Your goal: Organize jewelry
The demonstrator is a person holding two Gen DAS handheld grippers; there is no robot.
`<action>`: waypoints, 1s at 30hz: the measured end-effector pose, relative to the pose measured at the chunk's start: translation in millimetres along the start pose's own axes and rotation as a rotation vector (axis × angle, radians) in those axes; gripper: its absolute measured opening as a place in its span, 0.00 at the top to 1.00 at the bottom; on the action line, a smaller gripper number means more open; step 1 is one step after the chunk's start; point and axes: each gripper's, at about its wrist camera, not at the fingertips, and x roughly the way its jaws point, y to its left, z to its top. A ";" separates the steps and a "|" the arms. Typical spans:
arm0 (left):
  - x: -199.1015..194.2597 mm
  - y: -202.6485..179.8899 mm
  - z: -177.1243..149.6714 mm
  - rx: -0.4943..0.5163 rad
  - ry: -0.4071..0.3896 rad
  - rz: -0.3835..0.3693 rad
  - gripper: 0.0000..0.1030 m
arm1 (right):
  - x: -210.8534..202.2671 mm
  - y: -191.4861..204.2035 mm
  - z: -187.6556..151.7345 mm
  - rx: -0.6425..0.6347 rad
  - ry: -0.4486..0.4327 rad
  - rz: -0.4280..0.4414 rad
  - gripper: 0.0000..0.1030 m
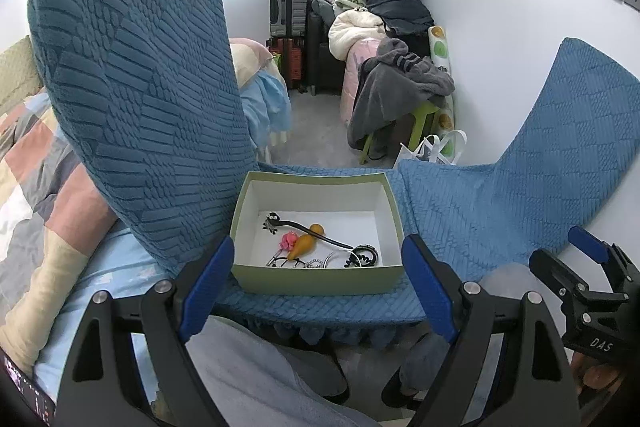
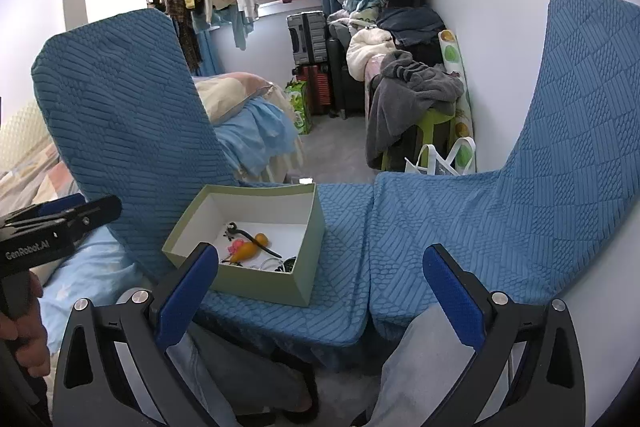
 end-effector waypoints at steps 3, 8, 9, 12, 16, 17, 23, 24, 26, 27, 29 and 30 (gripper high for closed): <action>1.6 1.1 -0.3 -0.008 -0.010 0.017 0.17 | 1.1 1.3 -0.5 0.000 -0.004 -0.003 0.00; 2.3 0.8 -1.3 -0.011 -0.010 0.022 0.17 | 2.4 3.3 1.5 0.000 -0.004 -0.006 0.00; 3.4 0.0 -1.9 -0.006 -0.004 0.021 0.17 | 1.5 3.2 1.6 -0.002 -0.006 -0.006 0.00; 6.6 -0.8 -3.2 -0.003 0.011 0.047 0.17 | 0.1 3.5 2.8 -0.004 -0.009 -0.010 0.00; 8.7 2.4 -3.6 -0.010 0.026 0.040 0.17 | -0.7 4.4 3.4 -0.008 -0.009 -0.010 0.00; 8.4 1.8 -3.7 -0.006 0.027 0.043 0.17 | -0.7 4.3 4.0 -0.010 -0.008 -0.010 0.00; 5.8 1.3 -2.4 -0.007 0.022 0.034 0.17 | 0.6 3.6 5.4 -0.012 0.003 -0.010 0.00; 5.7 1.0 -2.6 -0.009 0.020 0.034 0.17 | 0.4 3.5 5.8 -0.013 0.003 -0.010 0.00; 6.1 2.2 -2.2 -0.015 0.023 0.031 0.17 | 0.3 4.2 5.5 -0.018 -0.001 -0.012 0.00; 6.5 2.3 -2.0 -0.016 0.027 0.034 0.17 | 0.2 4.2 5.5 -0.019 -0.003 -0.012 0.00; 5.6 1.6 -0.8 -0.012 0.024 0.033 0.17 | 1.4 4.4 6.5 -0.018 0.001 -0.010 0.00; 5.5 1.5 -0.1 -0.012 0.025 0.032 0.17 | 1.3 4.5 6.8 -0.018 -0.001 -0.009 0.00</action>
